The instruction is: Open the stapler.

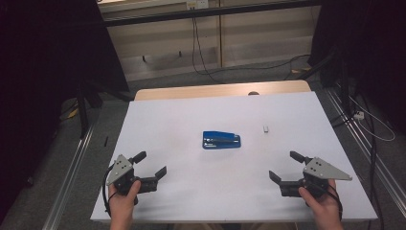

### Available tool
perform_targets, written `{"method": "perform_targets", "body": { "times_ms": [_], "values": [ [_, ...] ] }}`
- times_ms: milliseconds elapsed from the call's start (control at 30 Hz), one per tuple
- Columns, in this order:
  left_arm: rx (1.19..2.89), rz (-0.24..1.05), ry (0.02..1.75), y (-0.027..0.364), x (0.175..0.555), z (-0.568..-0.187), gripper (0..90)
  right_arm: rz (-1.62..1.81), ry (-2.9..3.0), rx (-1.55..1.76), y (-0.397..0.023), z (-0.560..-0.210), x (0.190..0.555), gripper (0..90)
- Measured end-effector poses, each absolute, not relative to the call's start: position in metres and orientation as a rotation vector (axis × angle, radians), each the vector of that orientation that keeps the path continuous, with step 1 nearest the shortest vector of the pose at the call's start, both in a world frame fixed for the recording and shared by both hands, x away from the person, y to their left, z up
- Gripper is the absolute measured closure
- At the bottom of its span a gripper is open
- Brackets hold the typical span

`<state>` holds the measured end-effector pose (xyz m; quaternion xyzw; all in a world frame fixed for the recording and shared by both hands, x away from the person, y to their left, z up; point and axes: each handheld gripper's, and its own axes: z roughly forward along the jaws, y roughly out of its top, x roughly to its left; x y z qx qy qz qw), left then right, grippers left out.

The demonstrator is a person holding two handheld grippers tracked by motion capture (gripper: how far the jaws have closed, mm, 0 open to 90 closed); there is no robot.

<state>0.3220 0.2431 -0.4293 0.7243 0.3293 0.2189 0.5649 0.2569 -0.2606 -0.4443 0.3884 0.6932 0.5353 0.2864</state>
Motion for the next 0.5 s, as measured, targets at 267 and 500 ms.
{"method": "perform_targets", "body": {
  "times_ms": [267,500],
  "values": [
    [1.698,0.503,0.776,0.238,0.327,-0.429,3.5,1.440,1.841,1.035,-0.259,-0.444,0.259,2.3],
    [1.685,0.495,0.777,0.232,0.342,-0.428,3.7,1.434,1.846,1.032,-0.256,-0.441,0.276,3.2]
  ]
}}
